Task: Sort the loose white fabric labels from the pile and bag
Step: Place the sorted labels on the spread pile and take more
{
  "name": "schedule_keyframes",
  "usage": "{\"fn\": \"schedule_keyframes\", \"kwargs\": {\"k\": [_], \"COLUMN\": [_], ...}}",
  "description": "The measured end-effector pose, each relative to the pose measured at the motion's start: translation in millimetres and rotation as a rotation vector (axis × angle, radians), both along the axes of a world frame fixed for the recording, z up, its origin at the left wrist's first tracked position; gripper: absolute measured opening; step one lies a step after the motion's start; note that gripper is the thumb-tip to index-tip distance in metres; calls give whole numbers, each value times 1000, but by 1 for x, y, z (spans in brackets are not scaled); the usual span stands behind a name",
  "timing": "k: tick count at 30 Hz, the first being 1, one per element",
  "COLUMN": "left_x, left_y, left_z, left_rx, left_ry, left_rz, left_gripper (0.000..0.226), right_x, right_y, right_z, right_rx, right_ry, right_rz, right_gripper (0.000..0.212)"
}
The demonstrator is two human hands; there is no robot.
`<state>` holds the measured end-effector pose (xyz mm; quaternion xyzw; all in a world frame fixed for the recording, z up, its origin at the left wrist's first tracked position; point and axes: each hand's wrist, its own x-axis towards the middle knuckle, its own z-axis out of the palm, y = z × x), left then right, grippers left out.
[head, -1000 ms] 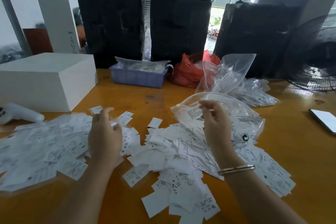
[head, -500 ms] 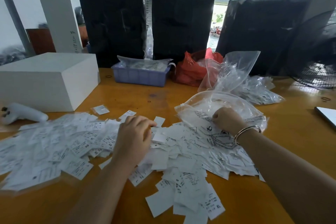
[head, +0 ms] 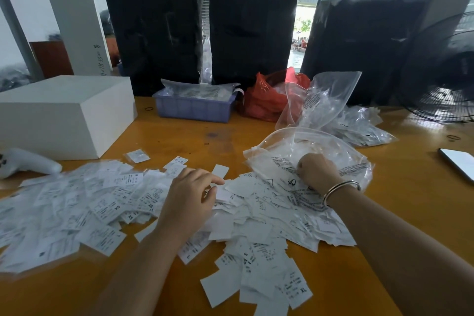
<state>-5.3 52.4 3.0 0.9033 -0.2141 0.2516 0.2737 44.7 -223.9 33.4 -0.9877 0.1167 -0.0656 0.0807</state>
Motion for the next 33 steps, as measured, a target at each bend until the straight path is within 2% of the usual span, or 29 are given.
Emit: {"fn": "schedule_keyframes", "kwargs": {"k": [4, 10, 13, 16, 21, 25, 28, 33], "left_x": [0, 1, 1, 1, 1, 2, 2, 3], "left_y": [1, -1, 0, 1, 1, 1, 0, 1], "left_z": [0, 1, 0, 0, 1, 1, 2, 2], "left_rx": [-14, -21, -25, -28, -31, -40, -37, -54], "left_ry": [12, 7, 10, 15, 23, 27, 26, 45], "left_rz": [-1, 2, 9, 11, 11, 14, 11, 17], "left_gripper": [19, 18, 18, 18, 19, 19, 19, 19], "right_x": [-2, -6, -4, -1, 3, 4, 4, -4], "right_y": [4, -4, -8, -12, -14, -14, -13, -6], "right_z": [2, 12, 15, 14, 18, 20, 23, 26], "right_rx": [11, 169, 111, -9, 44, 78, 36, -133], "right_ry": [-94, -232, -271, -264, -66, -92, -99, -371], "right_rz": [-10, -12, -13, -35, 50, 17, -17, 19], "right_gripper": [19, 12, 19, 21, 15, 16, 27, 39]}}
